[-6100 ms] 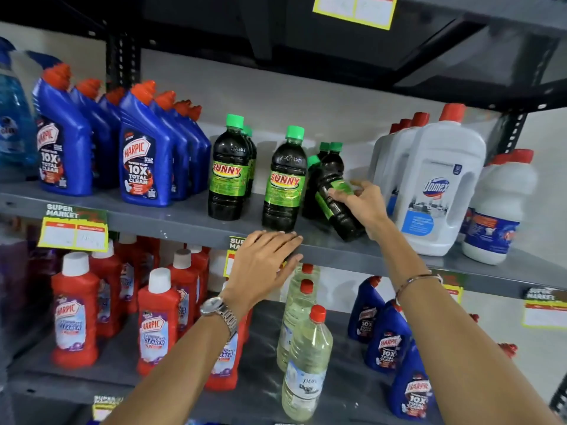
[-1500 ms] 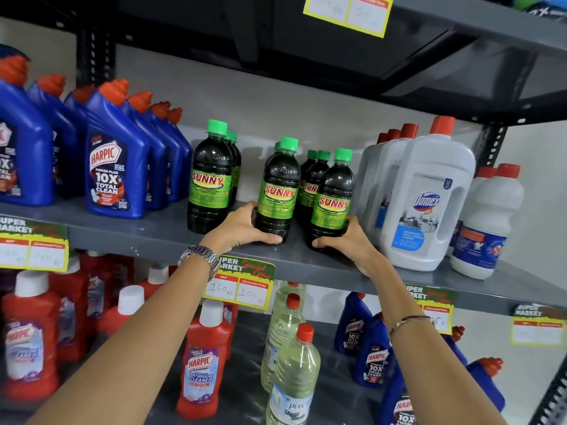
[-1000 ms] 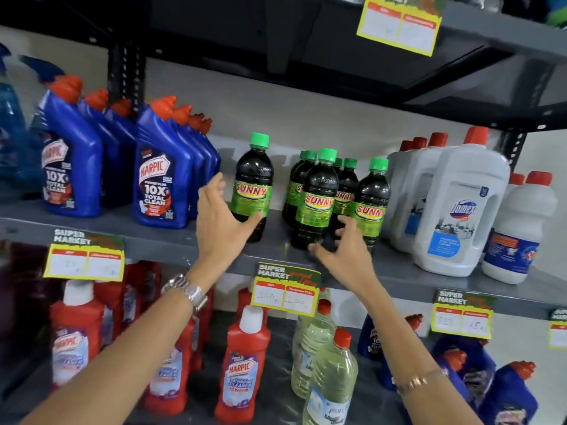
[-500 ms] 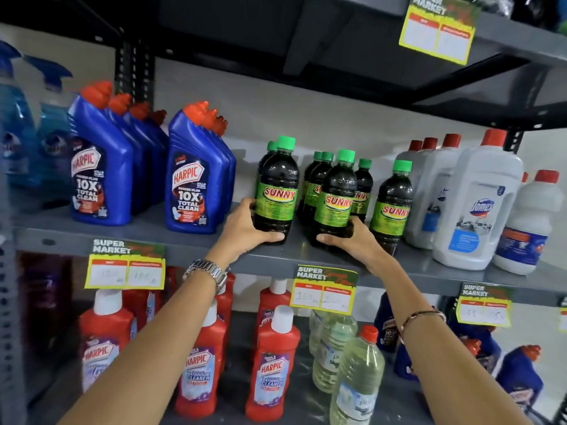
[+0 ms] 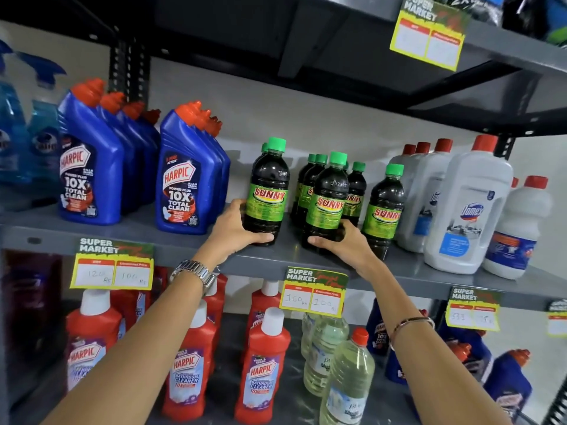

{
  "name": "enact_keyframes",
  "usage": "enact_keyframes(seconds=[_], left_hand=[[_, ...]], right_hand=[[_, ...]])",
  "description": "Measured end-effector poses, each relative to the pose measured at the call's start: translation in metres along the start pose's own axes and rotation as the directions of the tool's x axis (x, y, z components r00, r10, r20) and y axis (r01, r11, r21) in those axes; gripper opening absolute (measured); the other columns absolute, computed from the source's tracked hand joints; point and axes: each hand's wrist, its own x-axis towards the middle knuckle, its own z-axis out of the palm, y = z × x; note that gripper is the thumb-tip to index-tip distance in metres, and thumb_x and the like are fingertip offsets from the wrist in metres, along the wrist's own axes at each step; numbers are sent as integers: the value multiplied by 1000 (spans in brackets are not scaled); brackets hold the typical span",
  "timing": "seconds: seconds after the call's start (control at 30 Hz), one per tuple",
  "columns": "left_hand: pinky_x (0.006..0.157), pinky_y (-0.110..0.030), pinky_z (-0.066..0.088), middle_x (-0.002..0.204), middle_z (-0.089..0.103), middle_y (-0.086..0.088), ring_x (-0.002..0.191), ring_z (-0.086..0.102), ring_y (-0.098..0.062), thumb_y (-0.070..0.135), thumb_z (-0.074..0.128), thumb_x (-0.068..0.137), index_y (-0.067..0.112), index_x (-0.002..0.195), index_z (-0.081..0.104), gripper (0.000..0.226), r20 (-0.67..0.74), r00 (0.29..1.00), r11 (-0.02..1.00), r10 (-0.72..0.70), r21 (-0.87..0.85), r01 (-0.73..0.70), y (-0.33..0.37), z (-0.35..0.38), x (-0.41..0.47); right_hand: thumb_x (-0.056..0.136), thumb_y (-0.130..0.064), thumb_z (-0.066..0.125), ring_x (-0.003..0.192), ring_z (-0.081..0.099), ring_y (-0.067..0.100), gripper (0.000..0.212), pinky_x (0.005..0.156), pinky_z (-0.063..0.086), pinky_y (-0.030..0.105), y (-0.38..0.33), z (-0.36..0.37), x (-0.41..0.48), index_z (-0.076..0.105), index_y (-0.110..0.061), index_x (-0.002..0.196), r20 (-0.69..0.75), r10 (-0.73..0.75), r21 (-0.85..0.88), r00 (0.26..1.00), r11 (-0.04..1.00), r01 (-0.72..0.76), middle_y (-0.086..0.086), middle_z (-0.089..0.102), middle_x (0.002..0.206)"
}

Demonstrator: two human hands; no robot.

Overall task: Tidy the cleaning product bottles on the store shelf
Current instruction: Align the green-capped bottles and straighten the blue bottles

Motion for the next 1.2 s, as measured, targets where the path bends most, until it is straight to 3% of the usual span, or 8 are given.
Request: enact_keyframes(seconds=[0.27,1.2], left_hand=[[103,-36,39,132,53,-3,118,50,-19,19,86,62,15,133,38,86,3,1000,999,-17,-30,17,2,1,-2],[95,-25,36,130,53,-4,109,49,-12,18,85,64,14,135,36,86,13,1000,1000,-21,-22,21,6,2,-5]], right_hand=[[69,-36,79,100,49,14,80,83,39,25,3,-2,2,39,-11,134,0,6,40,1000,999,-6,5,55,129],[73,-32,77,101,46,11,74,84,37,22,6,-8,-1,39,-10,133,72,-57,95,996,994,50,5,55,130]])
